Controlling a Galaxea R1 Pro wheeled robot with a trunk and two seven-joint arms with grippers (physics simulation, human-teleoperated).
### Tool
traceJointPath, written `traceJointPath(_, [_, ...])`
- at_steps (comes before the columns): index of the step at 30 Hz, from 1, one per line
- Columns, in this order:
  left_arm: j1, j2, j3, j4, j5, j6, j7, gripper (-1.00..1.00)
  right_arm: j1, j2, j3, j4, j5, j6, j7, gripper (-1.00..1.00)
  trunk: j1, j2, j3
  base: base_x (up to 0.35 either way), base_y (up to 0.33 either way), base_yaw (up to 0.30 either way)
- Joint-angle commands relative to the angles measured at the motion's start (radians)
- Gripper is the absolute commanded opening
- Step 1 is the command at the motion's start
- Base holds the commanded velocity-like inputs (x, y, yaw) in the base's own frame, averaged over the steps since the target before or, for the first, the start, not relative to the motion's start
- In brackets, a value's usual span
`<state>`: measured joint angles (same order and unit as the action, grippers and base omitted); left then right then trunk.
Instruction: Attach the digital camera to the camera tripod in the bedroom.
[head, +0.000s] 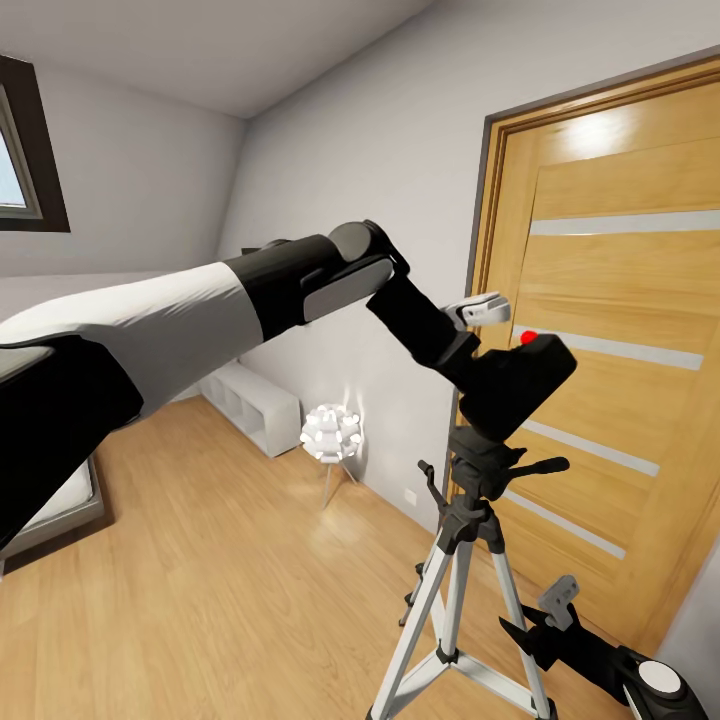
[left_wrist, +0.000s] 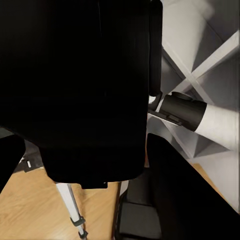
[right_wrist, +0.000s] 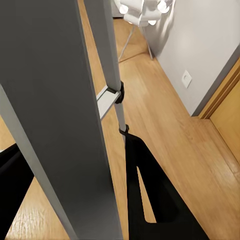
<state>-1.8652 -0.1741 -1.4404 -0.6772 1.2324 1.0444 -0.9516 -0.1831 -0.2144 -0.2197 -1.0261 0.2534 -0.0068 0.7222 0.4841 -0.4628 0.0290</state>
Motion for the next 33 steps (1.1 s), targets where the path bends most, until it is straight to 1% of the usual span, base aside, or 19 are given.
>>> traceJointPath(1, [-0.001, 0.000, -0.006, 0.002, 0.001, 0.003, -0.009, -1.00, 0.001, 0.001, -0.002, 0.003, -0.002, -0.001, 0.006, -1.00, 0.001, 0.000, -0.001, 0.000, 0.000, 0.000])
traceJointPath(5, [-0.002, 0.000, -0.042, 0.002, 0.001, 0.003, -0.014, -1.00, 0.001, 0.001, -0.003, 0.002, -0.002, -0.001, 0.006, -1.00, 0.001, 0.000, -0.001, 0.000, 0.000, 0.000])
traceJointPath(6, [-0.002, 0.000, -0.055, 0.002, 0.001, 0.003, -0.015, -1.00, 0.002, 0.001, -0.003, 0.001, -0.002, -0.001, 0.006, -1.00, 0.001, 0.000, -0.001, 0.000, 0.000, 0.000])
traceJointPath(11, [-0.003, 0.000, -0.082, 0.003, 0.002, 0.003, -0.016, -1.00, 0.002, 0.001, -0.003, -0.003, -0.002, -0.001, 0.006, -1.00, 0.001, 0.000, -0.001, 0.000, 0.000, 0.000])
traceJointPath(14, [-0.003, 0.000, -0.121, 0.004, 0.002, 0.003, -0.020, -1.00, 0.003, 0.001, -0.003, -0.005, -0.002, -0.001, 0.006, -1.00, 0.001, 0.000, -0.001, 0.000, 0.000, 0.000])
traceJointPath(16, [-0.004, 0.000, -0.131, 0.004, 0.002, 0.003, -0.024, -1.00, 0.003, 0.001, -0.003, -0.005, -0.002, -0.001, 0.006, -1.00, 0.001, 0.000, -0.001, 0.000, 0.000, 0.000])
traceJointPath(20, [-0.007, 0.000, -0.144, 0.005, 0.002, 0.003, -0.028, -1.00, 0.003, 0.001, -0.003, -0.006, -0.002, -0.001, 0.006, -1.00, 0.001, 0.000, -0.001, 0.000, 0.000, 0.000])
traceJointPath(33, [-0.047, 0.000, -0.157, 0.015, -0.006, 0.003, -0.030, -1.00, 0.004, 0.001, -0.003, -0.007, -0.002, -0.001, 0.006, -1.00, 0.001, 0.000, -0.001, 0.000, 0.000, 0.000])
